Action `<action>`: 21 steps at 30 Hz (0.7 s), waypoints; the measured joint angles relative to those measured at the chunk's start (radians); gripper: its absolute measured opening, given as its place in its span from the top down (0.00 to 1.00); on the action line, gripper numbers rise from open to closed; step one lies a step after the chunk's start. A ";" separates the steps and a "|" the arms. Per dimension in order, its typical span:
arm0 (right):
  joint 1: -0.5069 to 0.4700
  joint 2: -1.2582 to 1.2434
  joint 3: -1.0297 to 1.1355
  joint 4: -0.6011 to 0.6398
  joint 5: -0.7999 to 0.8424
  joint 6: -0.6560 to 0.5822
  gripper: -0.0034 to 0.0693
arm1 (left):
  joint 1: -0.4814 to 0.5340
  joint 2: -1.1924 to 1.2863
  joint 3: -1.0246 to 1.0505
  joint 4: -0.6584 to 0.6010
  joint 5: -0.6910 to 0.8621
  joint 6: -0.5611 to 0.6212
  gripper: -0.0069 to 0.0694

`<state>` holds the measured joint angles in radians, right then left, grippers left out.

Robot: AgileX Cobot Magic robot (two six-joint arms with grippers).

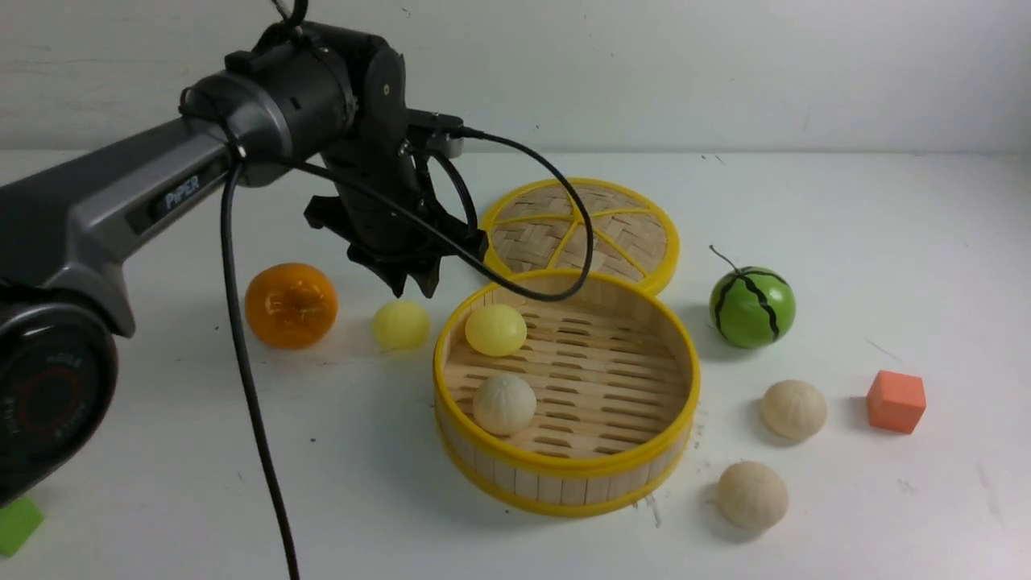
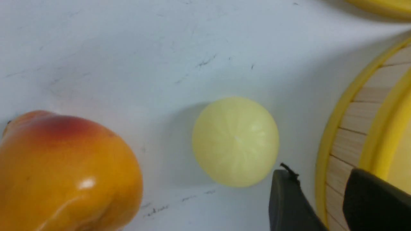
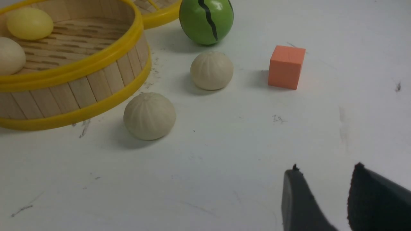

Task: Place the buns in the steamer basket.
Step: Use the left arm to grab a steamed stuffed bun

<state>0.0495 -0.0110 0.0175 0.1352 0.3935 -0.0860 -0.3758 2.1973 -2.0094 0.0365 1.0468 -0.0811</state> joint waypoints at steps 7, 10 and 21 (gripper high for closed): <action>0.000 0.000 0.000 0.000 0.000 0.000 0.62 | 0.000 0.072 -0.035 0.083 -0.002 -0.018 0.52; 0.000 0.000 0.000 0.000 0.000 0.000 0.62 | 0.000 0.081 -0.035 0.121 -0.002 -0.037 0.52; 0.000 0.000 0.000 0.000 0.000 0.000 0.62 | 0.000 0.101 -0.040 0.129 -0.046 -0.044 0.52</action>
<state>0.0495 -0.0110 0.0175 0.1352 0.3933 -0.0860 -0.3758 2.2979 -2.0497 0.1652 1.0009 -0.1252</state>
